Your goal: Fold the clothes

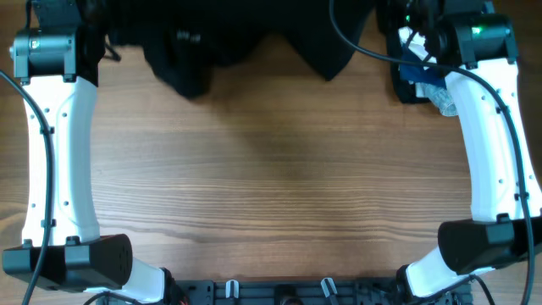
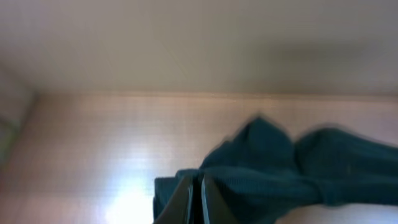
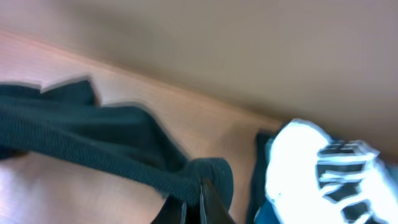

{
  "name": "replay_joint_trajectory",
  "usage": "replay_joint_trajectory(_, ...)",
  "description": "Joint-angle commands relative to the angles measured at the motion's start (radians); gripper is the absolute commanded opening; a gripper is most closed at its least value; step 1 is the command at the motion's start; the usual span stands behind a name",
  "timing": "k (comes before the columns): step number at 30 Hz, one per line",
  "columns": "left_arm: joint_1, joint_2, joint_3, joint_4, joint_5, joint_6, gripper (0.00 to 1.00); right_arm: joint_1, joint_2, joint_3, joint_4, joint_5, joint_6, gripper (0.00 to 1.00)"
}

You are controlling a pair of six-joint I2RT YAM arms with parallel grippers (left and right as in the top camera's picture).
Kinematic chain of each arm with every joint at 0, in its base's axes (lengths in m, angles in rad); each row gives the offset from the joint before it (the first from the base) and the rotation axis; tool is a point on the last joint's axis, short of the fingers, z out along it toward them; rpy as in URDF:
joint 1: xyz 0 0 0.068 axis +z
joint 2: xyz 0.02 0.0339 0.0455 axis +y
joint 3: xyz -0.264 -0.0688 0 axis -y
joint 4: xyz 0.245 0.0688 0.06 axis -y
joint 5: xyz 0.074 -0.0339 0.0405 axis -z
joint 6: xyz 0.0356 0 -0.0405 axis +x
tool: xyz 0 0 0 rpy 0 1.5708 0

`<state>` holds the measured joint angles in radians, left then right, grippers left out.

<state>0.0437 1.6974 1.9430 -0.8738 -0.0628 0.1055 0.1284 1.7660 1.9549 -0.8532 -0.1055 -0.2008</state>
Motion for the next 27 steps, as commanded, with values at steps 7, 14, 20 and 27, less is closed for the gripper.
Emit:
replay_joint_trajectory(7, 0.065, -0.097, 0.016, -0.038, -0.082, -0.088, 0.04, -0.034, -0.063, 0.027, -0.064, -0.031, 0.045, 0.04)
replay_joint_trajectory(14, 0.065, -0.324, 0.040, -0.017, -0.080, -0.089, 0.04, -0.034, -0.284, 0.029, -0.092, -0.030, 0.046, 0.04)
replay_joint_trajectory(20, 0.065, -0.529, 0.040, -0.017, -0.080, -0.088, 0.04, -0.034, -0.483, 0.029, -0.125, -0.010, 0.046, 0.04)
replay_joint_trajectory(27, 0.065, -0.632, 0.040, -0.012, -0.081, -0.088, 0.04, -0.034, -0.584, 0.029, -0.151, 0.014, 0.042, 0.04)
